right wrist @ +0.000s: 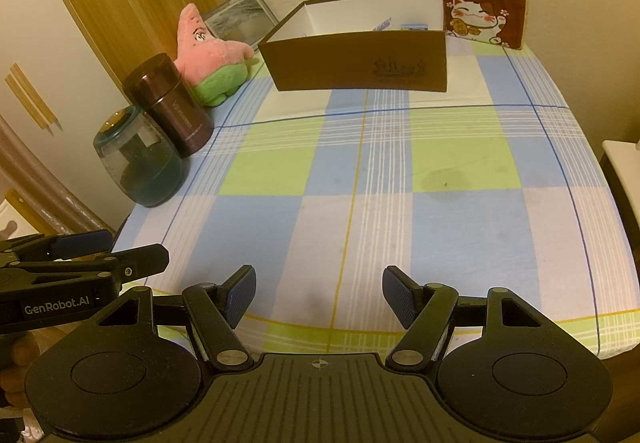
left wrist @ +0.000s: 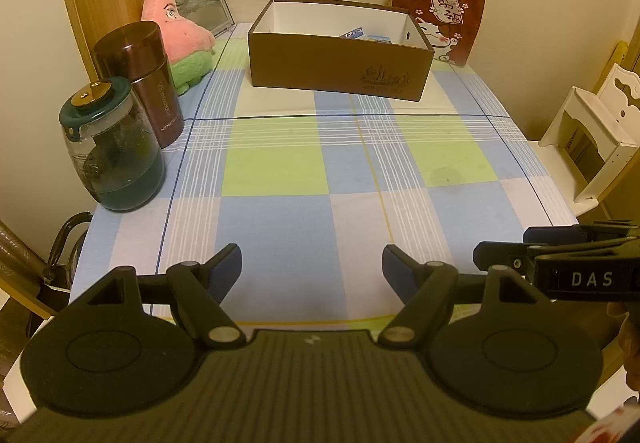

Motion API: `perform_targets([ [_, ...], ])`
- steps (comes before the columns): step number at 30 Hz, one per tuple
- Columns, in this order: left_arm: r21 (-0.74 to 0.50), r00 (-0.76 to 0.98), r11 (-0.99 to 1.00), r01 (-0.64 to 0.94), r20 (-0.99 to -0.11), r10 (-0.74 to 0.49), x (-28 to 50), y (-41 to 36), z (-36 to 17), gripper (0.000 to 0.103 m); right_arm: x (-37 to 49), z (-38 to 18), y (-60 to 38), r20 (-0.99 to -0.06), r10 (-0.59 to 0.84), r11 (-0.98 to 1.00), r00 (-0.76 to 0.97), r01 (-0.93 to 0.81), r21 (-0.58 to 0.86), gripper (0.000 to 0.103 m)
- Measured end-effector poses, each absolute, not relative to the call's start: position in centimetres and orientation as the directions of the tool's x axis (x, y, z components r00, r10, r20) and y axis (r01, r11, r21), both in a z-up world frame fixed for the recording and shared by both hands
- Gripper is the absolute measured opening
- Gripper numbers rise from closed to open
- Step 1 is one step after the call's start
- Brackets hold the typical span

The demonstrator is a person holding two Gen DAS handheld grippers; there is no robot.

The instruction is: Organize rigid objects

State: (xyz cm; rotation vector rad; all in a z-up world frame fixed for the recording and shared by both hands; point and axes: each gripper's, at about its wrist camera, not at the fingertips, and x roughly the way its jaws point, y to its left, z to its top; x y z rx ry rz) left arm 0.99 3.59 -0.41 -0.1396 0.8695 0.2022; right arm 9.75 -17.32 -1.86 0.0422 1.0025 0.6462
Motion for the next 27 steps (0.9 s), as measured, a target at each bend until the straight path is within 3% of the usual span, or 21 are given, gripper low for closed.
perform_targets([
  [27, -0.04, 0.63, 0.973, -0.229, -0.768, 0.116, 1.23, 3.39, -0.48, 0.076, 9.79, -1.83, -17.31, -0.769, 0.522, 0.814, 0.369, -0.485, 0.32, 0.07],
])
